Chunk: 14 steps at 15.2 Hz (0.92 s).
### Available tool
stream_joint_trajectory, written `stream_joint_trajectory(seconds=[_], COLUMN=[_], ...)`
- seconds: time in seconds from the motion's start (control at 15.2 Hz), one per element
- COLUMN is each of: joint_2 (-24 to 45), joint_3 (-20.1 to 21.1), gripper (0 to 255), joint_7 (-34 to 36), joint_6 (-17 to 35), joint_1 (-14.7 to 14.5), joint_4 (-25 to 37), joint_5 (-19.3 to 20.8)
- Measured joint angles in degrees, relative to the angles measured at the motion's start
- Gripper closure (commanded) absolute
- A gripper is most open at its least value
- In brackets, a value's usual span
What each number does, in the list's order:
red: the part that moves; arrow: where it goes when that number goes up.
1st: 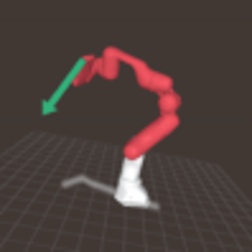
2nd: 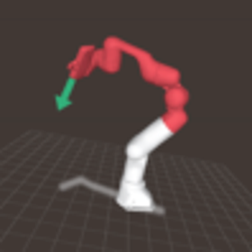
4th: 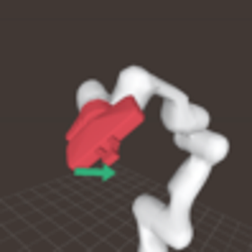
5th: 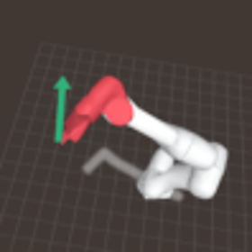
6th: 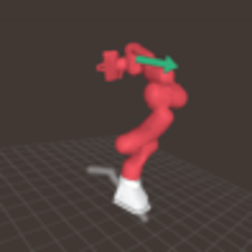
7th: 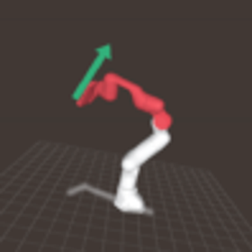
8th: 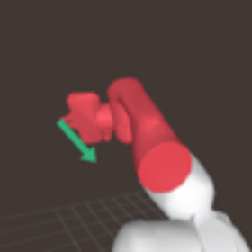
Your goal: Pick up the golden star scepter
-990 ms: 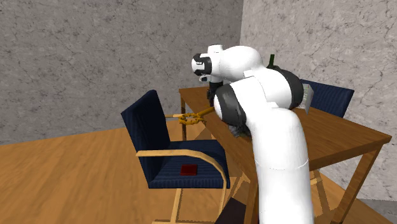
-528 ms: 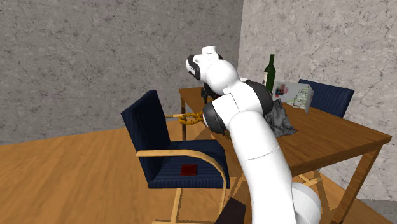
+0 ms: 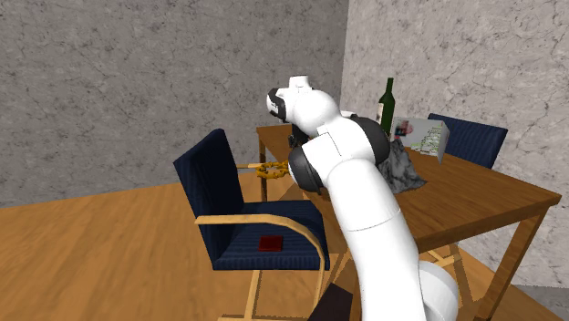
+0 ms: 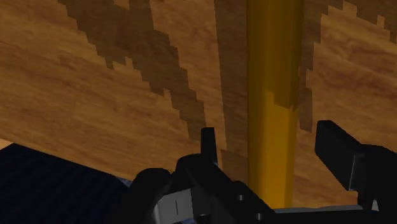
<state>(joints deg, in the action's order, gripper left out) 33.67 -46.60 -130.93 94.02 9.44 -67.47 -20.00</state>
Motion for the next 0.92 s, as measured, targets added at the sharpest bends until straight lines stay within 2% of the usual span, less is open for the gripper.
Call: stream_joint_trajectory(seconds=[0.53, 0.92], joint_2=[-0.4, 0.7], joint_3=[-0.1, 0.2], gripper=[255, 255], joint_7=[0.1, 0.2], joint_6=[0.6, -3.5], joint_1=[-0.4, 1.6], joint_4=[-0.8, 4.4], joint_5=[0.2, -0.3])
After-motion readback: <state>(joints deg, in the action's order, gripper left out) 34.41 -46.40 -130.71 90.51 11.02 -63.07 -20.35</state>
